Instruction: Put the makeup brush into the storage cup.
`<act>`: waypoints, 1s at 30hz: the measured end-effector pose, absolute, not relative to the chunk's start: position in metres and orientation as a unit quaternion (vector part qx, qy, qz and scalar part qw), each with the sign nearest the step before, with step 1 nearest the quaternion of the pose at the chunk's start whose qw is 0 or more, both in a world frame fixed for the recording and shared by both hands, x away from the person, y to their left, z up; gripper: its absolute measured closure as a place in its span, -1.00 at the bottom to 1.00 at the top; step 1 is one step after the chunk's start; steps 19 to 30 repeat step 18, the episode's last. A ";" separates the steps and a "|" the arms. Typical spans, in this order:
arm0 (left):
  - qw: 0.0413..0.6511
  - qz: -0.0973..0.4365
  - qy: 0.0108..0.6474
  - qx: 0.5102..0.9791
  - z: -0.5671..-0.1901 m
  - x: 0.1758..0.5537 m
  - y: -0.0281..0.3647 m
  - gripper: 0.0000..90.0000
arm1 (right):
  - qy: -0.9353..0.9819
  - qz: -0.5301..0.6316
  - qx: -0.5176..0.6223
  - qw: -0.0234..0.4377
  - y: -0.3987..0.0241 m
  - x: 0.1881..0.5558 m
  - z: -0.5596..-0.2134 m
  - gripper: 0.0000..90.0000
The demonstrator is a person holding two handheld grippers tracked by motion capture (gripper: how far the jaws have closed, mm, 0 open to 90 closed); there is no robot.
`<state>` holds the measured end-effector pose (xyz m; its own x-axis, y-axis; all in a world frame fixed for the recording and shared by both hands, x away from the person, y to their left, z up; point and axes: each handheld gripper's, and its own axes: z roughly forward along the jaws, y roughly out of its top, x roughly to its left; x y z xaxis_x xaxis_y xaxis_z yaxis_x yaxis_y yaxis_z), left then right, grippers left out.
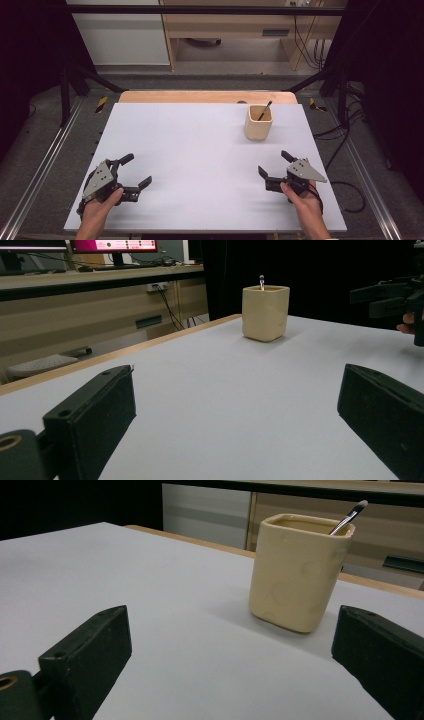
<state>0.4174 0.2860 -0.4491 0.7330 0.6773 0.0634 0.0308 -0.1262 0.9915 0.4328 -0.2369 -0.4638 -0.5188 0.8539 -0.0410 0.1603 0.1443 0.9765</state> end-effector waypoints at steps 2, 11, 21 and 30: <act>0.610 0.265 0.251 0.703 -0.449 0.417 0.285 -0.96 | 0.687 0.538 0.367 0.321 -0.236 0.434 -0.466 -0.93; 0.608 0.270 0.251 0.703 -0.449 0.414 0.283 -0.96 | 0.696 0.537 0.360 0.313 -0.234 0.432 -0.472 -0.92; 0.612 0.271 0.258 0.696 -0.447 0.412 0.287 -0.96 | 0.689 0.546 0.358 0.314 -0.235 0.429 -0.471 -0.92; 0.612 0.271 0.258 0.696 -0.447 0.412 0.287 -0.96 | 0.689 0.546 0.358 0.314 -0.235 0.429 -0.471 -0.92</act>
